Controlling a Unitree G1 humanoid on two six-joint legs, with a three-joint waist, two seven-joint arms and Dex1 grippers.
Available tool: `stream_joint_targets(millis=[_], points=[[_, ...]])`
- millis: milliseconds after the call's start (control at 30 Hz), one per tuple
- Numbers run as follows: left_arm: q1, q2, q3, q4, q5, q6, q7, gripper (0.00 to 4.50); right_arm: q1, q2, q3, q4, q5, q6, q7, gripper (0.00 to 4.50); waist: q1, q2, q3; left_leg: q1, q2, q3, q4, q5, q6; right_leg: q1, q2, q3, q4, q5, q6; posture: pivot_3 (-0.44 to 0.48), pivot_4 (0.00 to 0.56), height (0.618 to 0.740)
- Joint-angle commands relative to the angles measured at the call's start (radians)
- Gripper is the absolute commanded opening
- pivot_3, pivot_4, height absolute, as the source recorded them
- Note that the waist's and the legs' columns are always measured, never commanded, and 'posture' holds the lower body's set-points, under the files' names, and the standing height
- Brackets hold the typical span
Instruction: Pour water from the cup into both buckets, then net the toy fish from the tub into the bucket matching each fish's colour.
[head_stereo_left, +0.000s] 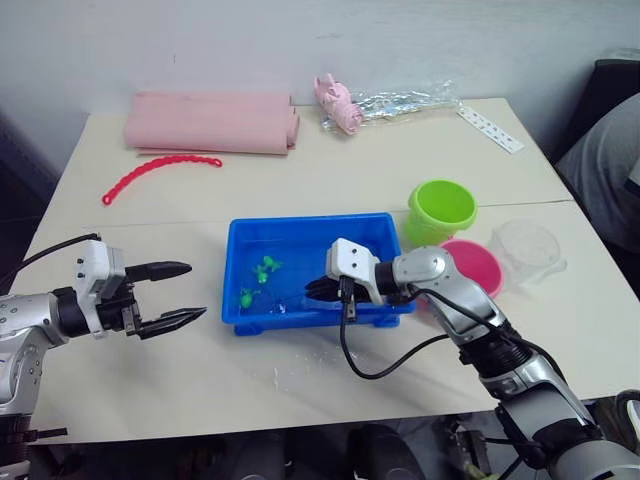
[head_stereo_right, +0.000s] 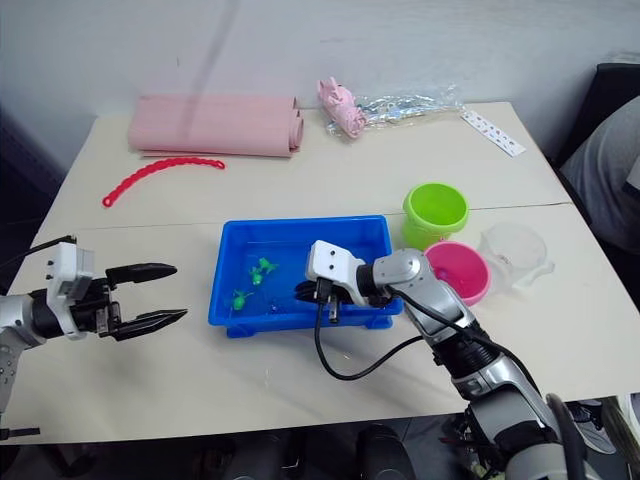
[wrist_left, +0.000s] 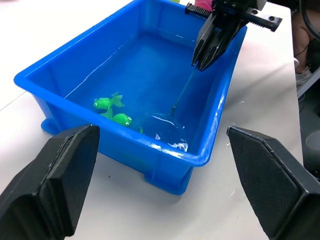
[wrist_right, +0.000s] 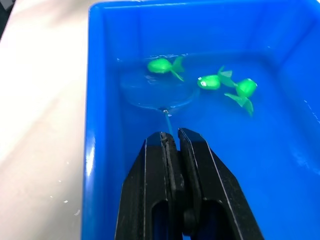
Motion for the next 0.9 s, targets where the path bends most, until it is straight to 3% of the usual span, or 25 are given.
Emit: stream_joint_targets(millis=[33, 900], points=[[0.0, 0.005, 0.013, -0.018, -0.014, -0.001, -0.003, 4.47, -0.013, 0.018, -0.031, -0.016, 0.016, -0.039, 0.001, 0.0, 0.0, 0.0, 0.0, 0.0, 0.0, 0.0, 0.0, 0.0, 0.0, 0.0, 0.0, 0.0, 0.0, 0.0, 0.0, 0.0, 0.15, 0.74], [-0.008, -0.013, -0.004, -0.005, -0.006, -0.009, 0.014, 4.47, 0.002, -0.033, -0.134, -0.035, 0.11, 0.001, 0.054, 0.0, 0.004, 0.0, 0.0, 0.0, 0.0, 0.0, 0.002, 0.0, 0.0, 0.0, 0.0, 0.0, 0.002, 0.0, 0.0, 0.0, 0.15, 0.74]])
